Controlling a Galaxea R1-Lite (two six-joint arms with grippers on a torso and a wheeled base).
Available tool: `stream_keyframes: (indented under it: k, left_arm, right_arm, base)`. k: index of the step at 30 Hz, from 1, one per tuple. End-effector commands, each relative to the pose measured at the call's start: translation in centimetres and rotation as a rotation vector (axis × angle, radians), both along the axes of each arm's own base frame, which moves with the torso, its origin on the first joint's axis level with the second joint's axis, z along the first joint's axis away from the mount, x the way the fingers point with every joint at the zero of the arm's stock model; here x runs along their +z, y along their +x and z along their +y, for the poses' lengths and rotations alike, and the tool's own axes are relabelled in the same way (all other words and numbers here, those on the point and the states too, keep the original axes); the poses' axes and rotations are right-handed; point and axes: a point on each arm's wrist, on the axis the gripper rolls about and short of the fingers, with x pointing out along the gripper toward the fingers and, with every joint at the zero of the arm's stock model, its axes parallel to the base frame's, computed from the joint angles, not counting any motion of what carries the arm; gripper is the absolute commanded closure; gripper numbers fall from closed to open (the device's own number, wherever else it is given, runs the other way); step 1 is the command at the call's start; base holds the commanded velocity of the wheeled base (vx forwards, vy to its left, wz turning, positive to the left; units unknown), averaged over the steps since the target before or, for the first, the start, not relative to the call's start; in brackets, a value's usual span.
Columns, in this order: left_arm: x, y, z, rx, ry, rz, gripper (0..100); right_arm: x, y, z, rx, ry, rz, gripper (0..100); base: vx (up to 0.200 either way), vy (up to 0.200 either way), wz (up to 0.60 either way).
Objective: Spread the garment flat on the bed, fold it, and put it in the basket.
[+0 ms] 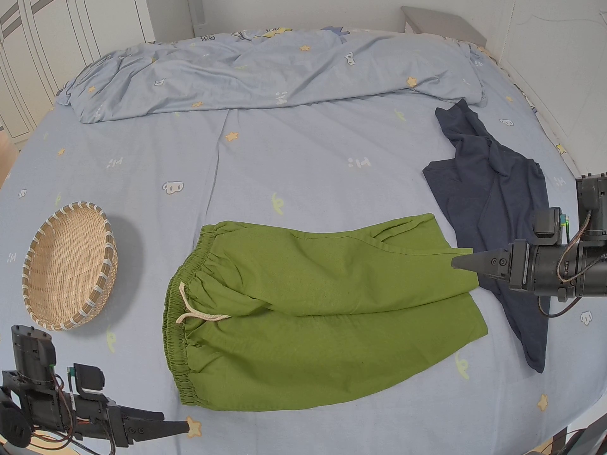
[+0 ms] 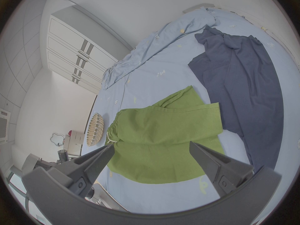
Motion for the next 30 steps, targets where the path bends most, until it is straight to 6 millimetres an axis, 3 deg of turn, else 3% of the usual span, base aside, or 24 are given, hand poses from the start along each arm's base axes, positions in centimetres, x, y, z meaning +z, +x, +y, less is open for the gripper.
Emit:
stream_keyframes:
  k: [1, 5, 16, 23, 30]
  left_arm:
    - [-2.0, 2.9, -0.4, -0.053, 0.011, 0.101, 0]
    - [-3.3, 5.2, -0.4, -0.088, 0.044, 0.008, 0]
    - [-3.7, 4.9, -0.1, -0.071, 0.046, -0.001, 0]
    - [-4.1, 5.8, 0.3, -0.052, 0.046, 0.007, 0]
    - [-6.0, 7.4, 0.1, -0.081, 0.076, 0.011, 0]
  right_arm:
    - [0.3, -0.1, -0.1, 0.003, 0.006, -0.015, 0]
    - [1.0, -0.7, -0.1, 0.01, 0.017, -0.042, 0]
    - [0.6, -0.6, -0.2, 0.004, 0.013, -0.03, 0]
    - [0.6, -0.7, -0.3, 0.003, 0.011, -0.031, 0]
    - [0.6, -0.7, -0.3, -0.001, 0.011, -0.031, 0]
  base:
    - [0.0, 0.0, 0.0]
    - [0.0, 0.0, 0.0]
    - [0.0, 0.0, 0.0]
    - [0.0, 0.0, 0.0]
    - [0.0, 0.0, 0.0]
